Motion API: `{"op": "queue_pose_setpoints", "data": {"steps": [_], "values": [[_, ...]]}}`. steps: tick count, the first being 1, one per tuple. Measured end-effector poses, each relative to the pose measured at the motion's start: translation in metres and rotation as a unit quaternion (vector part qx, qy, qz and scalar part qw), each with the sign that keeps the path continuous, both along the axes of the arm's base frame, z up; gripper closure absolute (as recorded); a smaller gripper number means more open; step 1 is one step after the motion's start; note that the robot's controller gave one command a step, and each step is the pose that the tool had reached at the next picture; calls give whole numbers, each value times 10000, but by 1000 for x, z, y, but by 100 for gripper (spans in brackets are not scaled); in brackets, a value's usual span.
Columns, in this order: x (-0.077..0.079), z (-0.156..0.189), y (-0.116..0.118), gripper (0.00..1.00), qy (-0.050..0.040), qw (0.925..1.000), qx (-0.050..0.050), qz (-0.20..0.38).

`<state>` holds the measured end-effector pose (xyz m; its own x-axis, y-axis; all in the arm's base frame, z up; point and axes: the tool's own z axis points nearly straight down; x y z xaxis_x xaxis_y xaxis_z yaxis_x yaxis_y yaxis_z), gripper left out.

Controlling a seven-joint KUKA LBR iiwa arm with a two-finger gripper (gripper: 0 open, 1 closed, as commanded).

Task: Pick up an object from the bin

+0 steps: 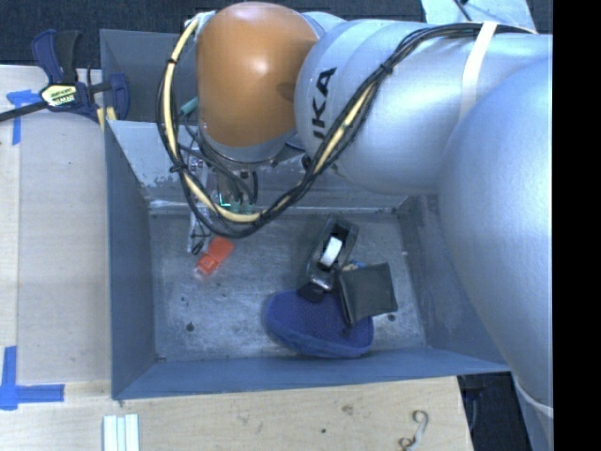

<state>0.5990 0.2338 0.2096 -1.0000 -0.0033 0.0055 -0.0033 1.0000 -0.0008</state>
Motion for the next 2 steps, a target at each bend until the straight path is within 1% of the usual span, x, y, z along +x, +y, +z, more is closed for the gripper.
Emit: {"op": "queue_pose_setpoints", "data": {"steps": [1,2], "values": [[-12,-31,-62,0,-16,9998,-14,198],[1,-142,-72,0,-13,9657,13,2595]]}}
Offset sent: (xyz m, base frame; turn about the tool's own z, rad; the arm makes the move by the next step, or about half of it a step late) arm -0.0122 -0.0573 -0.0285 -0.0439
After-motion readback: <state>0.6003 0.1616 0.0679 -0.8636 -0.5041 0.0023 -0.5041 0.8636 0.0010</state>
